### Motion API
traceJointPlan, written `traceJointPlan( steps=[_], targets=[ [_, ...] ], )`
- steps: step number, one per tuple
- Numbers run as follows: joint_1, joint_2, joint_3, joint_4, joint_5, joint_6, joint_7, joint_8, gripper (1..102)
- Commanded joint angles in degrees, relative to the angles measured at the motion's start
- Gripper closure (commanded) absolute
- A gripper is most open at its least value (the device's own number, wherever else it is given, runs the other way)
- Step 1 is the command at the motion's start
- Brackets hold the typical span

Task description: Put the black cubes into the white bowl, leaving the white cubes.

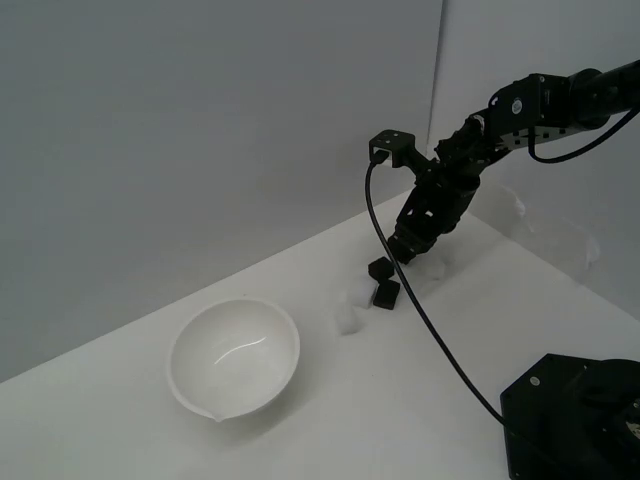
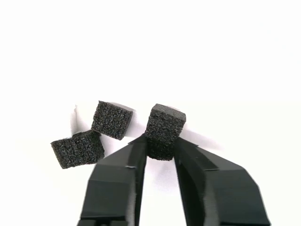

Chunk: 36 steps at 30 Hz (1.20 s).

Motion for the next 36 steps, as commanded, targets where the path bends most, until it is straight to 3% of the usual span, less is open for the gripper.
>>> traceJointPlan(
  steps=[1, 6, 14, 27, 36],
  targets=[
    [0.79, 3.08, 3.52, -0.88, -1.32, -0.88, 0.62, 0.09, 91],
    [0.79, 6.24, 6.77, -0.53, -1.05, -1.23, 1.14, -0.26, 100],
    [-2.11, 15.12, 15.47, 1.32, 0.97, -3.43, 4.57, -1.32, 100],
    [-14.15, 26.37, 26.72, 0.79, 0.44, -3.6, 7.29, -9.76, 100],
    [-25.31, 27.16, 27.51, -2.2, -2.72, -3.6, 7.73, -15.38, 100]
  ],
)
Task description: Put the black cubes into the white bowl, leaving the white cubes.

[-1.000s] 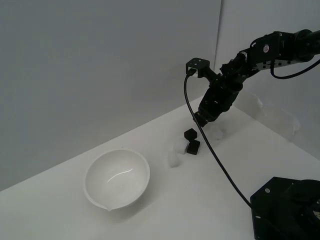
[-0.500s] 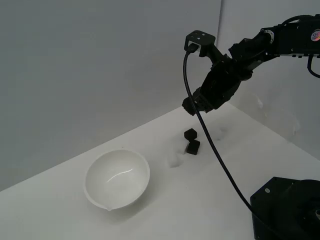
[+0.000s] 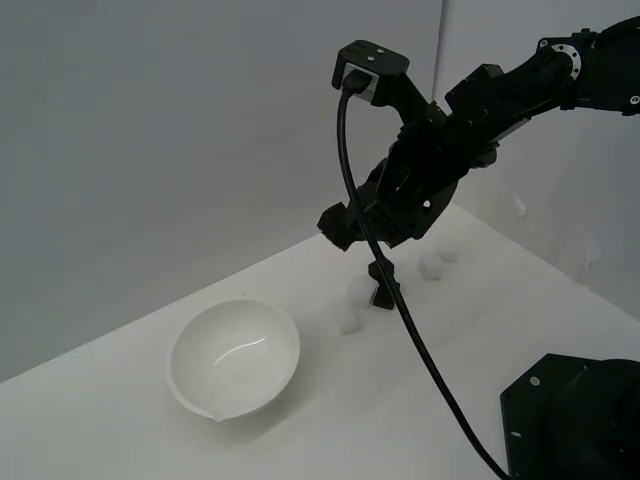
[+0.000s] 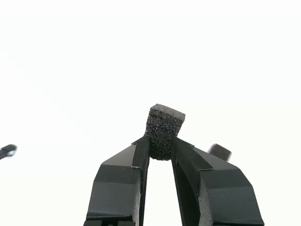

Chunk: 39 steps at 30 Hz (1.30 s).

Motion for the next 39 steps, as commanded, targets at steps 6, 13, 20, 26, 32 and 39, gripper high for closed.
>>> traceJointPlan(
  steps=[6, 13, 20, 26, 32, 39],
  targets=[
    [-8.61, -2.81, -2.64, -5.19, -5.63, -0.97, -0.18, -2.11, 100],
    [-14.24, -8.44, -8.26, -9.23, -9.76, -0.97, -0.35, -2.99, 100],
    [-19.07, -14.33, -14.15, -11.34, -11.78, -1.05, -2.29, -3.43, 100],
    [-20.13, -18.11, -17.75, -11.07, -11.43, -1.41, -3.78, -3.34, 100],
    [-20.21, -18.72, -18.37, -11.07, -11.34, -2.64, -3.69, -3.34, 76],
    [-20.13, -18.81, -18.46, -10.99, -11.34, -3.87, -3.78, -3.34, 26]
  ],
)
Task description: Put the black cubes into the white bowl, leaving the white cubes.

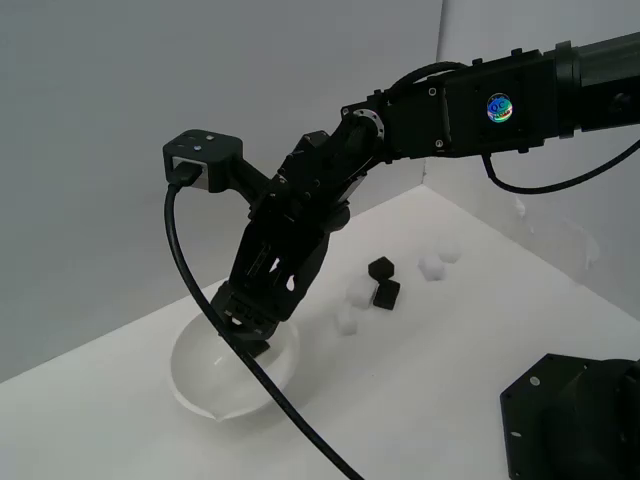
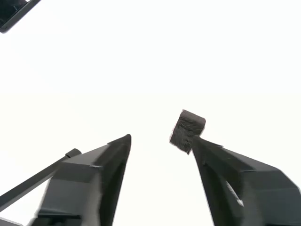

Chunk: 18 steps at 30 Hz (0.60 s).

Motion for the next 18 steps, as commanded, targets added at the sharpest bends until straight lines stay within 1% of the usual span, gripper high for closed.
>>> traceJointPlan(
  steps=[1, 6, 8, 10, 15, 18],
  targets=[
    [-0.26, 0.97, 1.41, -0.53, -0.88, -1.14, 0.0, 0.26, 24],
    [-0.09, 2.2, 2.64, -0.44, -0.7, -1.14, 0.09, 0.26, 24],
    [0.97, 3.52, 3.96, -0.18, -0.53, -0.53, 0.09, 0.35, 24],
    [3.16, 5.27, 5.63, 0.44, 0.0, 0.09, 0.09, 0.44, 24],
    [12.13, 8.96, 9.32, 3.87, 3.34, 1.93, 0.62, 0.97, 24],
    [17.4, 10.11, 10.46, 5.71, 5.27, 3.87, 1.05, 0.97, 24]
  ],
)
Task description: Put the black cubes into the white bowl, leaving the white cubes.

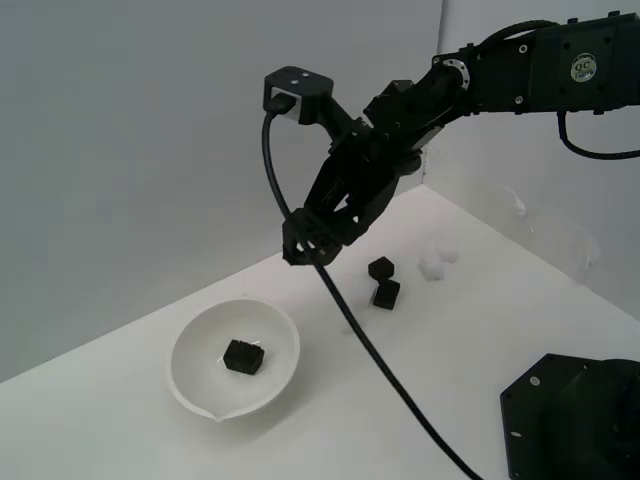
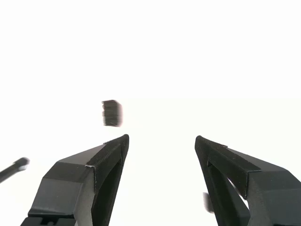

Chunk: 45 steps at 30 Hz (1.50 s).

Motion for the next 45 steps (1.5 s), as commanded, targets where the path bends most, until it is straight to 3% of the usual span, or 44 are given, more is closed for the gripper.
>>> traceJointPlan(
  steps=[1, 7, 10, 13, 22, 32, 45],
  targets=[
    [3.52, 2.11, 2.46, 1.14, 0.79, 1.32, 0.62, 0.09, 24],
    [10.9, 0.79, 0.97, 2.72, 2.55, 4.66, 1.32, 0.09, 24],
    [13.01, -0.53, -0.26, 2.81, 2.64, 4.66, 1.32, 0.53, 22],
    [14.06, -1.41, -1.05, 2.81, 2.64, 4.83, 1.23, 0.7, 10],
    [16.35, -6.94, -6.5, 2.72, 2.55, 5.36, 0.18, 2.02, 3],
    [17.67, -12.13, -11.78, 2.72, 2.46, 5.36, -1.23, 2.2, 3],
    [20.83, -16.35, -16.0, 2.55, 2.37, 5.36, -3.16, 4.39, 3]
  ],
)
